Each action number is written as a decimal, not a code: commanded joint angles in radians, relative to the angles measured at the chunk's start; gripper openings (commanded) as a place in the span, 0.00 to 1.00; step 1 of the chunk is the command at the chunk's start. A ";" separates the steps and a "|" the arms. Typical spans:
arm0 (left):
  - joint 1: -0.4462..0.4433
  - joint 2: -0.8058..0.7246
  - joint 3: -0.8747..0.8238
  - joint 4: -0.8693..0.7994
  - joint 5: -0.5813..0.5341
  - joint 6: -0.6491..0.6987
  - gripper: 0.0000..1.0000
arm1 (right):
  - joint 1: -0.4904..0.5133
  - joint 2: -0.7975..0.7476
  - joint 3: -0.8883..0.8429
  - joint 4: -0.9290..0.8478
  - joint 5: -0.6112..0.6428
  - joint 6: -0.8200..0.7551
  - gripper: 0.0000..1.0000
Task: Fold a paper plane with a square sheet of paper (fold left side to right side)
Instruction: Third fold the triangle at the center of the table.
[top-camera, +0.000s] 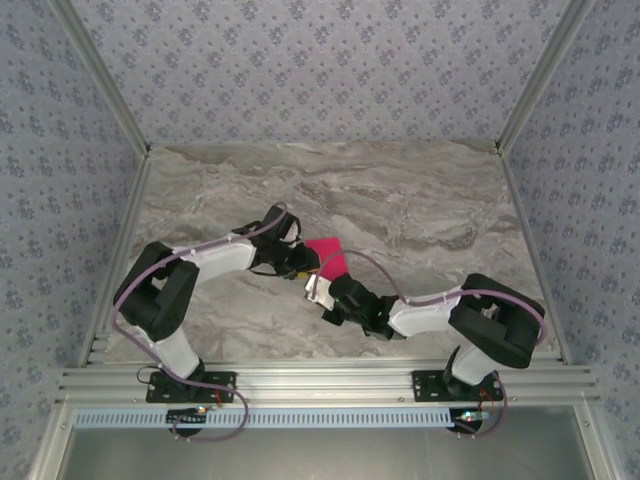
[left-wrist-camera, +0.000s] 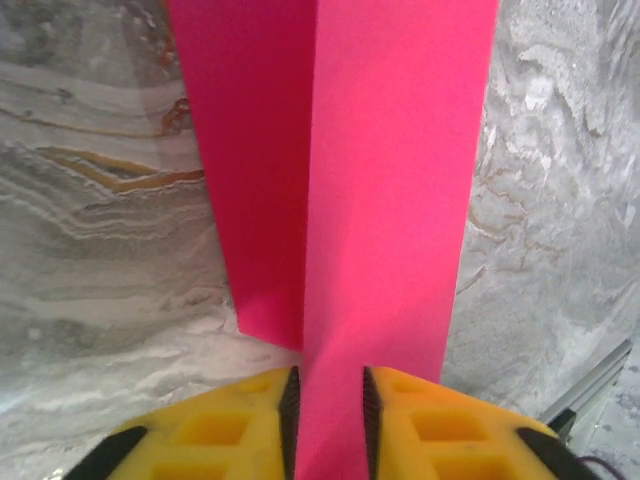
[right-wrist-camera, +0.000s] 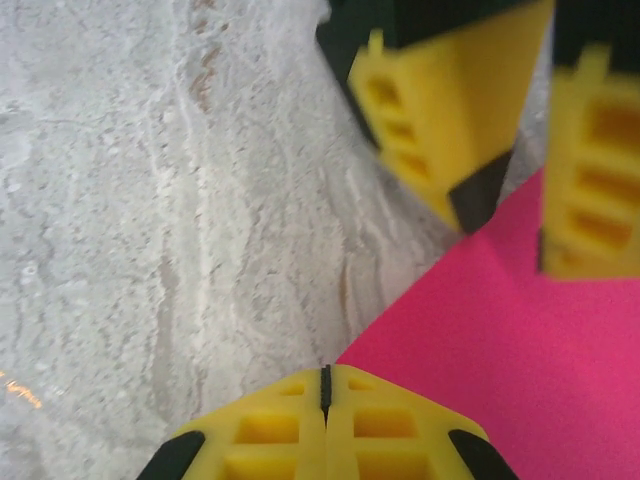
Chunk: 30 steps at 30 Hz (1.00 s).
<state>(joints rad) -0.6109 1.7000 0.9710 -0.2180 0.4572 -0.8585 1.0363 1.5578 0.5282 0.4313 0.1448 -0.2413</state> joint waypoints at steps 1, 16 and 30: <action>0.025 -0.071 0.006 -0.057 0.009 0.051 0.39 | -0.023 -0.027 0.050 -0.100 -0.125 0.077 0.00; 0.080 0.117 0.214 -0.056 0.152 0.149 0.31 | -0.136 -0.023 0.099 -0.174 -0.317 0.251 0.00; 0.014 0.438 0.480 -0.177 0.165 0.247 0.22 | -0.233 -0.004 0.079 -0.121 -0.494 0.416 0.00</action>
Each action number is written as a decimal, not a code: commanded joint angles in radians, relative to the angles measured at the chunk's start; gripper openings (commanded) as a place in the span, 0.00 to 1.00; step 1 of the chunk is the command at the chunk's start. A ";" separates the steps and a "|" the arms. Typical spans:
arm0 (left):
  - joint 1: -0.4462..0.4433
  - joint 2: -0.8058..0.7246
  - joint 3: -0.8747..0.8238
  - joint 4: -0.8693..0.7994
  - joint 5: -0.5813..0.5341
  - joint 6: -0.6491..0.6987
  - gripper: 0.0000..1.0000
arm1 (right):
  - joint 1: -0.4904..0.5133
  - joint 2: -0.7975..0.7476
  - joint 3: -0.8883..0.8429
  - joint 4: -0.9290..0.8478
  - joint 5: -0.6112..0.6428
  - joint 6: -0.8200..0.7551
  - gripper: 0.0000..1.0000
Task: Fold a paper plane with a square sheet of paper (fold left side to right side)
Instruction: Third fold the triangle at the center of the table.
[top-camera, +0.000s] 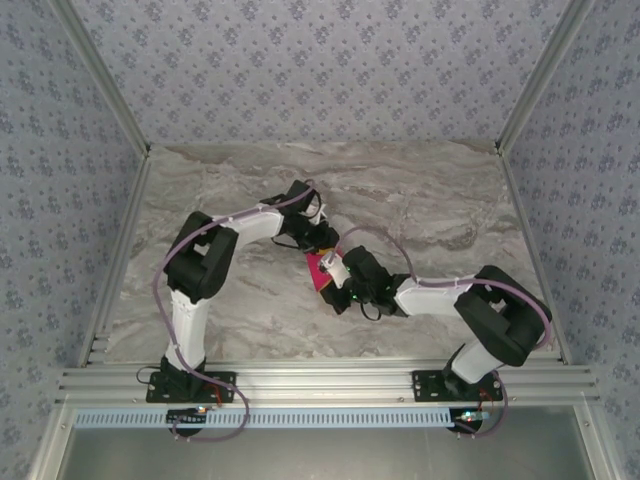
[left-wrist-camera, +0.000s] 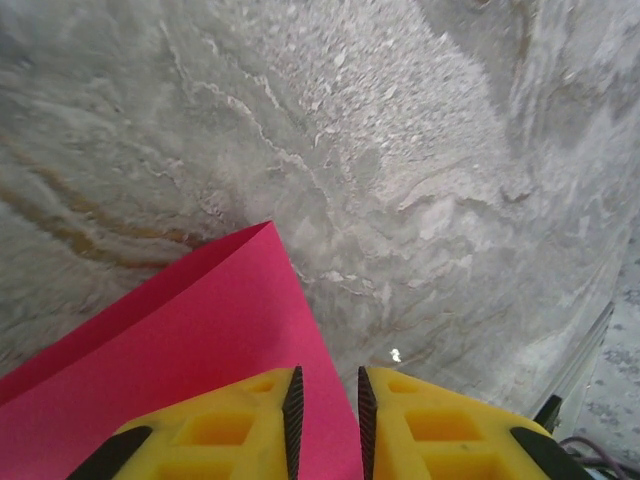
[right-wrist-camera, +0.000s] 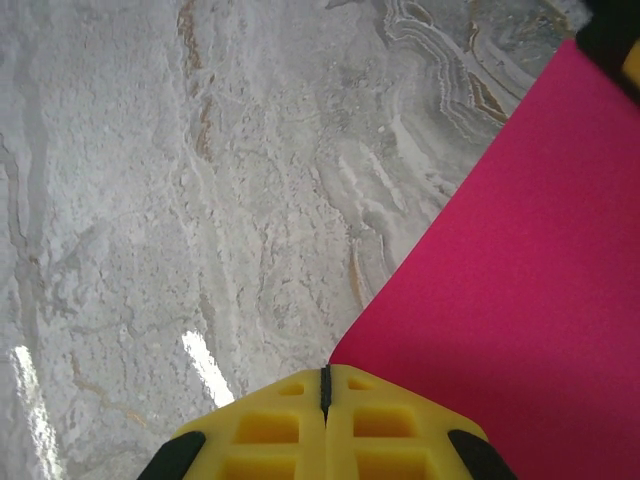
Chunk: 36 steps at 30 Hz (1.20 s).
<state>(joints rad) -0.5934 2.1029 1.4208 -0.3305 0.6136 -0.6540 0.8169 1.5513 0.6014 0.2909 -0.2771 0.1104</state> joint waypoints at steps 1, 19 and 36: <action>-0.006 0.044 0.031 -0.071 0.005 0.047 0.22 | -0.022 0.008 0.010 0.020 -0.092 0.077 0.00; -0.013 0.064 0.015 -0.114 -0.036 0.092 0.18 | -0.176 0.062 0.026 0.005 -0.180 0.173 0.01; -0.016 0.062 0.013 -0.119 -0.039 0.096 0.17 | -0.240 0.138 0.084 -0.034 -0.202 0.152 0.01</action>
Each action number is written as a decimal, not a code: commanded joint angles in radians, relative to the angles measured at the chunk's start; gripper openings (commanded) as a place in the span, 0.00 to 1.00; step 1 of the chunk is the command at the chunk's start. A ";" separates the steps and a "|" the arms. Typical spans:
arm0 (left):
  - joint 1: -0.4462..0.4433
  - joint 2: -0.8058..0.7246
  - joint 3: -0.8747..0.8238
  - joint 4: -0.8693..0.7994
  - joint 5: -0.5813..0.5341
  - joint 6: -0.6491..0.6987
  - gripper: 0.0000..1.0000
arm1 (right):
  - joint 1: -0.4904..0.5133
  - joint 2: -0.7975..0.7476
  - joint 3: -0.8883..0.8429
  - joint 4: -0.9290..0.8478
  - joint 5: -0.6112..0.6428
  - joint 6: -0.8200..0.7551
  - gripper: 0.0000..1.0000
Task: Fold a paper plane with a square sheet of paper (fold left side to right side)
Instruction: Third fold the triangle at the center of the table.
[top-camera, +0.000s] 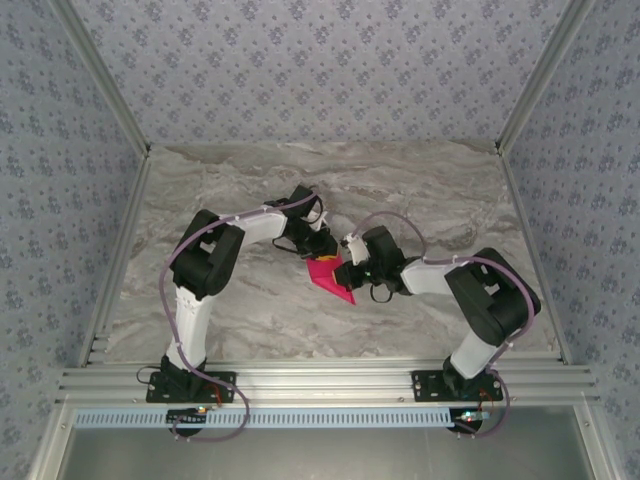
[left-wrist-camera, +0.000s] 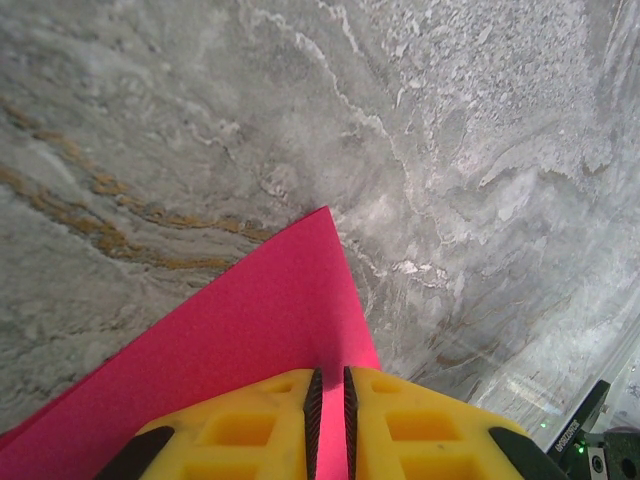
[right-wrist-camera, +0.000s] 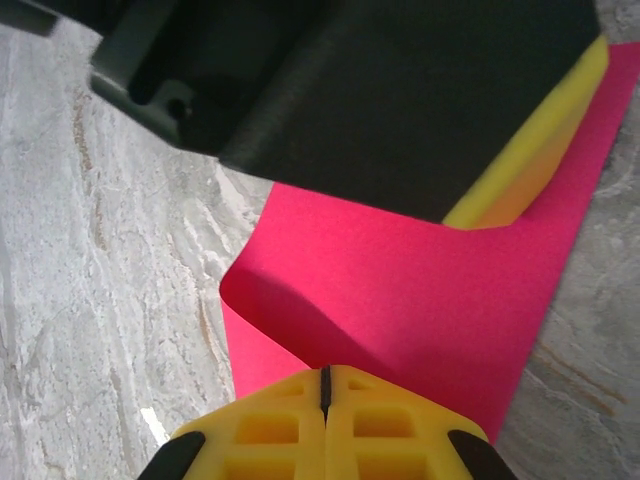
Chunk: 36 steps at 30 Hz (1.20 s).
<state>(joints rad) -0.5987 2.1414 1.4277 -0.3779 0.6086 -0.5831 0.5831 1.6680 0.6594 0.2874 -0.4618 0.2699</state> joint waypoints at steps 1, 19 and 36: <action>-0.010 0.023 0.007 -0.071 -0.035 0.024 0.17 | -0.009 0.023 0.027 -0.032 -0.018 -0.008 0.01; -0.011 0.023 0.001 -0.070 -0.035 0.025 0.17 | -0.017 0.082 0.079 -0.053 -0.034 -0.019 0.01; -0.012 -0.001 0.011 -0.080 -0.038 0.032 0.20 | -0.016 0.087 0.046 -0.130 -0.011 -0.010 0.02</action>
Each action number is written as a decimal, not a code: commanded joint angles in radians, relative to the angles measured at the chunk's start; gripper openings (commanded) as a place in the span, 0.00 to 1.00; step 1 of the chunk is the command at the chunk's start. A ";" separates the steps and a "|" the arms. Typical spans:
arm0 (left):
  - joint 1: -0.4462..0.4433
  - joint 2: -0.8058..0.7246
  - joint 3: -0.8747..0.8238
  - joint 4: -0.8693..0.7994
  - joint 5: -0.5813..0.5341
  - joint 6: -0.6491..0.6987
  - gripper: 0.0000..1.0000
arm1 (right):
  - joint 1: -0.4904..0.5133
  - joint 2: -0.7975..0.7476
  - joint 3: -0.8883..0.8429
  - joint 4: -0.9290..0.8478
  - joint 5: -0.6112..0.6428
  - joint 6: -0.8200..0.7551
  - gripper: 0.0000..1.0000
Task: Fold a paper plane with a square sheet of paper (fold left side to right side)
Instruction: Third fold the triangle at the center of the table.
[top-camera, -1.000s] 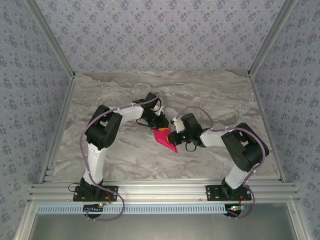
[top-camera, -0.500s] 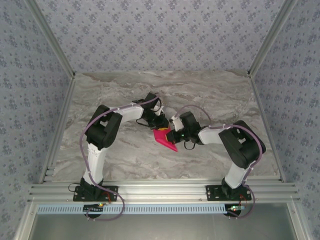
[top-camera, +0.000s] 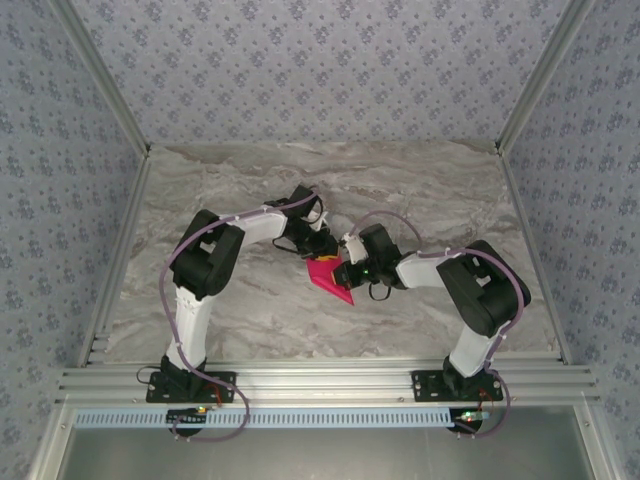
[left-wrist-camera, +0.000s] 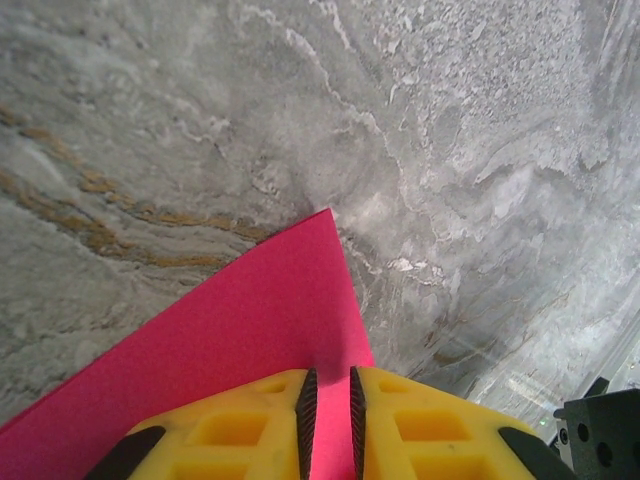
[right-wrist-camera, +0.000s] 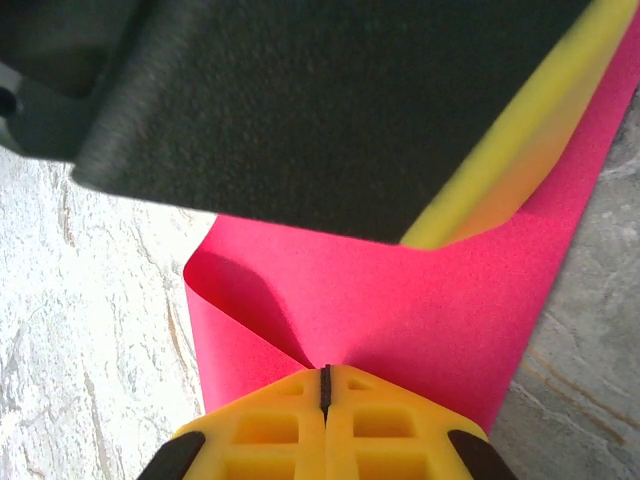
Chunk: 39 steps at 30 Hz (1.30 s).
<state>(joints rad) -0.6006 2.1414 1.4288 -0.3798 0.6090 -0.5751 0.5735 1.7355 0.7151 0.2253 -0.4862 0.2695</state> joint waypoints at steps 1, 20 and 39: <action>-0.009 -0.005 0.016 -0.084 -0.040 0.026 0.21 | -0.007 0.019 -0.013 -0.071 0.015 -0.007 0.02; 0.091 -0.365 -0.183 -0.077 -0.091 0.019 0.31 | -0.007 0.051 -0.002 -0.085 0.025 -0.015 0.02; -0.049 -0.304 -0.372 0.157 -0.019 -0.129 0.21 | -0.005 0.053 0.007 -0.109 0.021 -0.021 0.02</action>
<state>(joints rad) -0.6388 1.8183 1.0557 -0.2424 0.5884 -0.6941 0.5705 1.7466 0.7258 0.2131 -0.4953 0.2687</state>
